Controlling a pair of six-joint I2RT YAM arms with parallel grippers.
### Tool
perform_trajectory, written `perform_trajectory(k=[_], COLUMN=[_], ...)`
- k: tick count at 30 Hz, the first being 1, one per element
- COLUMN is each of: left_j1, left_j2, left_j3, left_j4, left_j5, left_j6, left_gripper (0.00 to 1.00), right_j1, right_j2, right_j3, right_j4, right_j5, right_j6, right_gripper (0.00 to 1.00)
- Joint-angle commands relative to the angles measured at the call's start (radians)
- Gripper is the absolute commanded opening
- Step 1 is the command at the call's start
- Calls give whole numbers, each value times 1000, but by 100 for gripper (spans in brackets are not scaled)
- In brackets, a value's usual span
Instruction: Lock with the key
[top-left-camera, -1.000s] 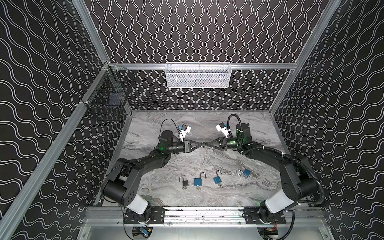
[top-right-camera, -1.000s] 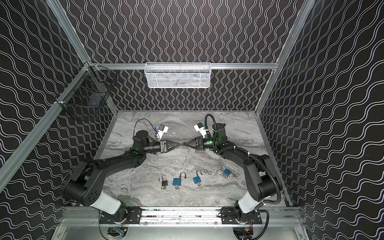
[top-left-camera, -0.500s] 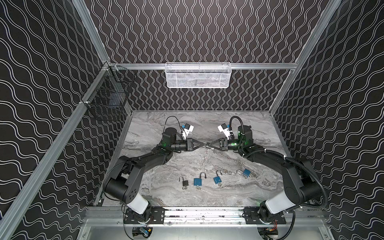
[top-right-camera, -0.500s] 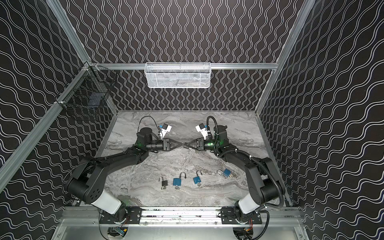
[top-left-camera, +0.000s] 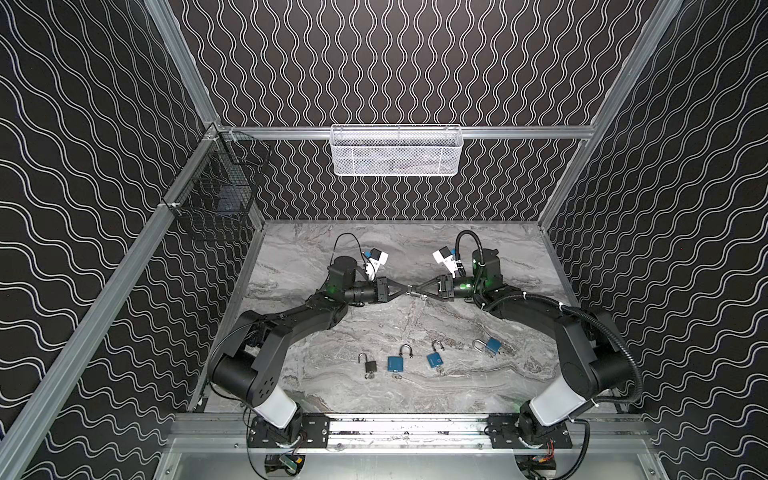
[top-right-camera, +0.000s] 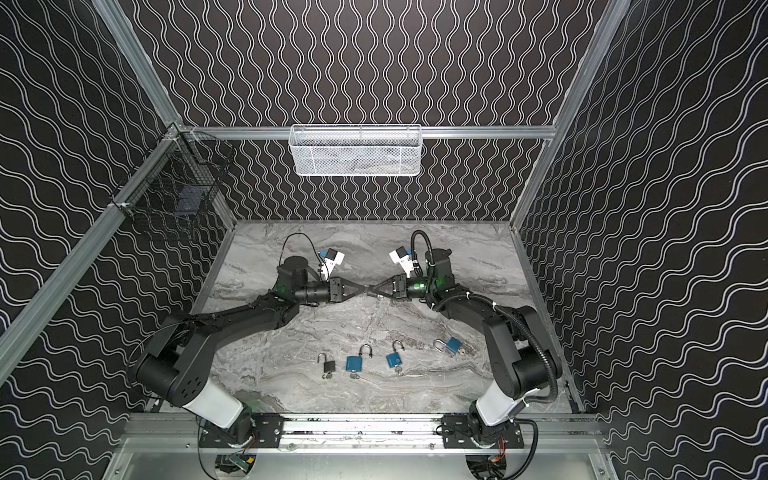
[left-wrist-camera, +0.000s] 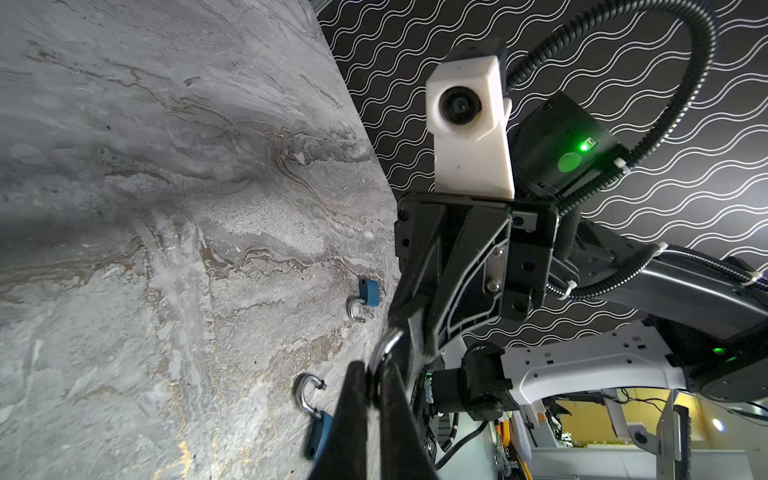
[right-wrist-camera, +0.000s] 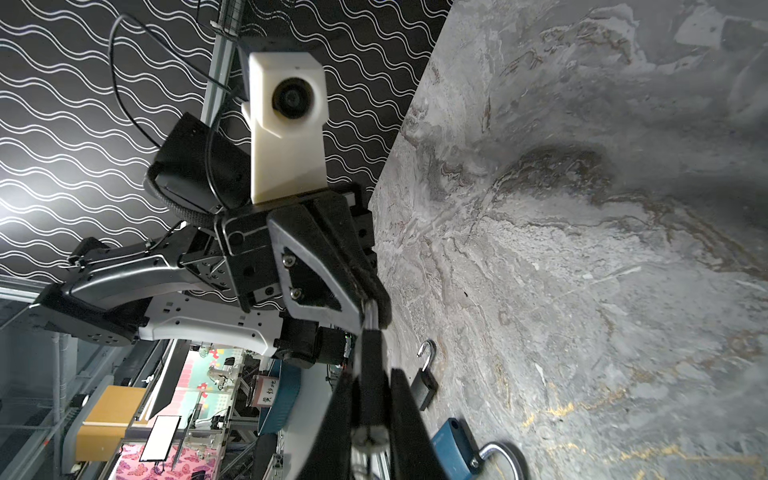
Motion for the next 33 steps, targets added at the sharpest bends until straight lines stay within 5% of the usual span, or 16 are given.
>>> perform_trajectory(k=[1,9,14,18,33], left_j1=[-37,-30,-17,-5,28], left_j2=[5,8,-12,-11,17], left_j3=[4,24,38,42,28], left_j4=[160,107,36,16,51], left_j5=[166,147,109,73,93], left_j6=[-49,-24,15,22,2], left_gripper=[0,2,24,29,23], right_j1=[19,14,12,9,-28], right_j2=[6,-16,-23,-30,-41], right_j3=[16,34,16,10,-34], right_j4=[121,0,-1,-8,33], right_j5=[-6,-7,-18,-23,-32], right_j6=[17,-70,-76,-84,-61], right_gripper=[0,0,0,0,0])
